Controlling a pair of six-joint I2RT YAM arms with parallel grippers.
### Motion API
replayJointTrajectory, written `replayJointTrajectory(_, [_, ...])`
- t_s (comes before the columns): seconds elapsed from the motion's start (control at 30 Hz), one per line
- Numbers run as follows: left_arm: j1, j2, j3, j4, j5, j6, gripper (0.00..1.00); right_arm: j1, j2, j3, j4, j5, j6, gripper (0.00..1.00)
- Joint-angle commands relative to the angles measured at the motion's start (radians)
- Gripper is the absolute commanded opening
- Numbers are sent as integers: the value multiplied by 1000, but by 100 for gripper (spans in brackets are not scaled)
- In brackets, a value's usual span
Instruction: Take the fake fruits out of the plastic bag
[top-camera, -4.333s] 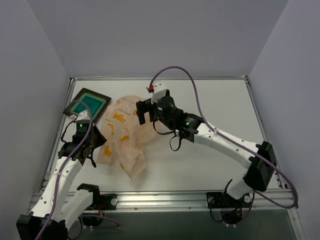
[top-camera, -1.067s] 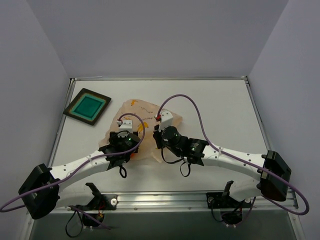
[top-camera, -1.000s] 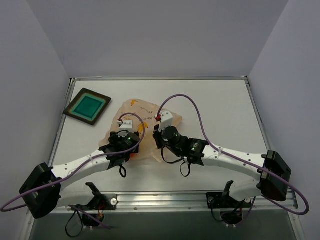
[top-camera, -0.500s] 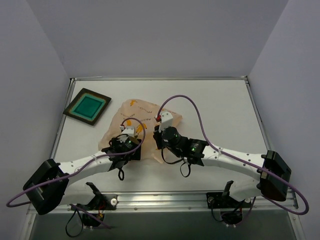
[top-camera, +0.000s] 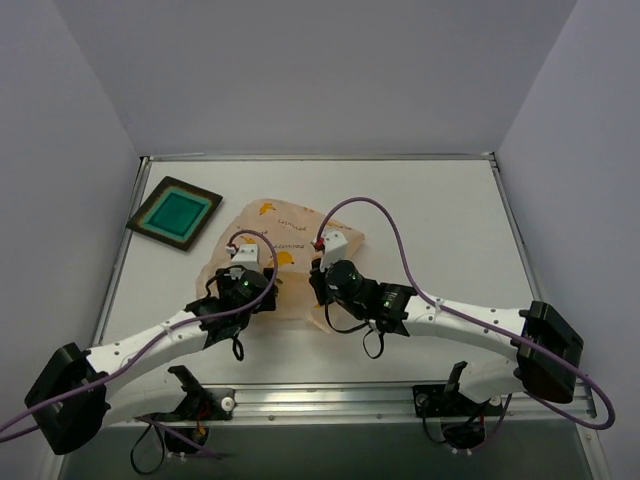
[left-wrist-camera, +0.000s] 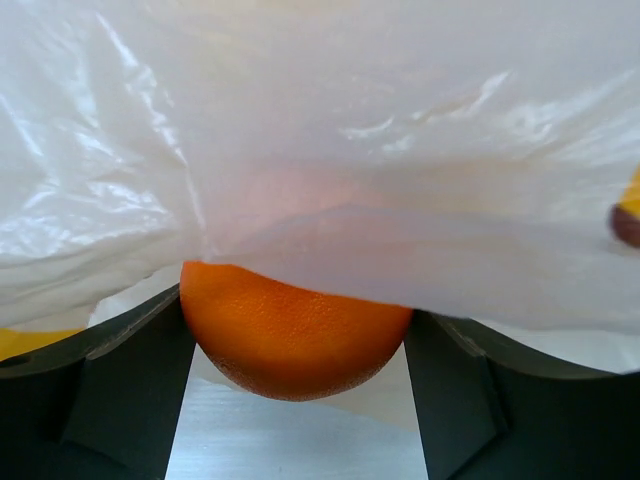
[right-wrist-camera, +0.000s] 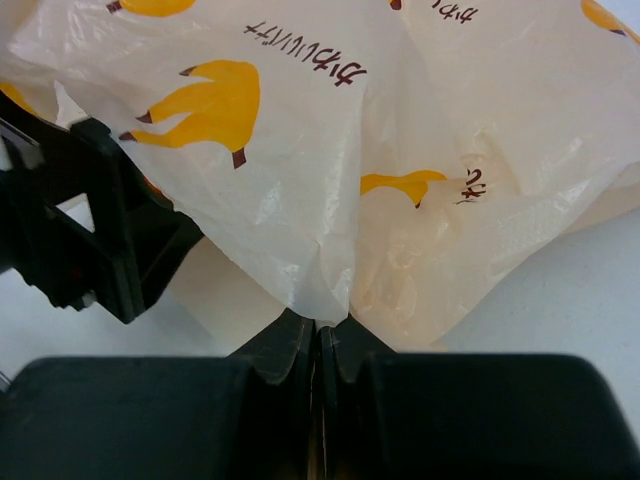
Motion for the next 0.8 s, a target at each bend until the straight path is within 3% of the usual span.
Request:
replayJointTrajectory(0.0, [1, -62, 29, -4, -24, 16, 20, -8, -58, -19, 38, -4, 19, 0])
replayJointTrajectory(0.13, [-2, -165, 23, -30, 69, 25, 17, -11, -81, -33, 36, 5, 16, 0])
replayJointTrajectory(0.33, [-24, -416, 70, -126, 368, 69, 17, -25, -78, -32, 41, 12, 16, 0])
replayJointTrajectory(0.47, [-25, -524, 161, -223, 441, 43, 18, -40, -75, -38, 52, -4, 16, 0])
replayJointTrajectory(0.6, [-23, -550, 286, -261, 406, 43, 19, -43, -66, -33, 61, -7, 18, 0])
replayJointTrajectory(0.77, [-5, -385, 484, -311, 105, 101, 22, -43, -63, -30, 64, -14, 21, 0])
